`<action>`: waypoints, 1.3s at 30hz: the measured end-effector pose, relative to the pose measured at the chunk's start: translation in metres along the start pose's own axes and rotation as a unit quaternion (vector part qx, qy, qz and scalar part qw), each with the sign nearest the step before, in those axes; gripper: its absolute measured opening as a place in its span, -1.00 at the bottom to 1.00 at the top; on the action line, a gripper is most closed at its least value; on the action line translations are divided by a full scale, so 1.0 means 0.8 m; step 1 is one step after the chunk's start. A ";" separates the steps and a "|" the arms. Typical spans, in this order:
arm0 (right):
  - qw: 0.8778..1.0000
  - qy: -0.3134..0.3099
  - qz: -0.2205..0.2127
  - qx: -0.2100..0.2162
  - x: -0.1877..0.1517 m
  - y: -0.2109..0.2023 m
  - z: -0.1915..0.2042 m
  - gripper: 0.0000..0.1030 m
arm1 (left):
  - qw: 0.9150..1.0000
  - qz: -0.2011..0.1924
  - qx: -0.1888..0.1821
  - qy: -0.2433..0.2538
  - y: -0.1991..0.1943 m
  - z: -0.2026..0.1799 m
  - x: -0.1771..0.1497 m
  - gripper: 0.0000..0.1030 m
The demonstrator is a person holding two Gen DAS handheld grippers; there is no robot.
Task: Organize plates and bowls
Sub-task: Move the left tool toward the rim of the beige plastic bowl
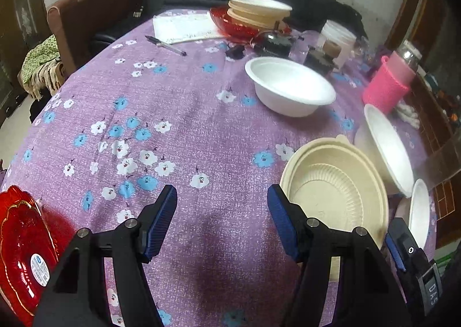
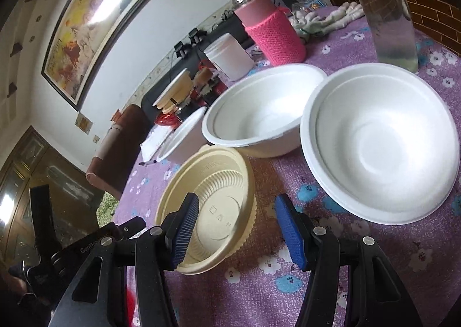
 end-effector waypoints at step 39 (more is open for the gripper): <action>0.996 0.066 0.047 0.026 -0.003 0.033 -0.020 0.14 | 0.996 0.039 -0.081 -0.012 -0.006 -0.037 0.021 0.25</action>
Point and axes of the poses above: each gripper's, at about its wrist camera, not at the fingertips, and y roughly the way its jaws point, z to its left, x to its top, the point moved 10 cm from there along y, roughly the way its jaws point, and after that the axes turned 4 degrees about y, right-handed, at the moved point
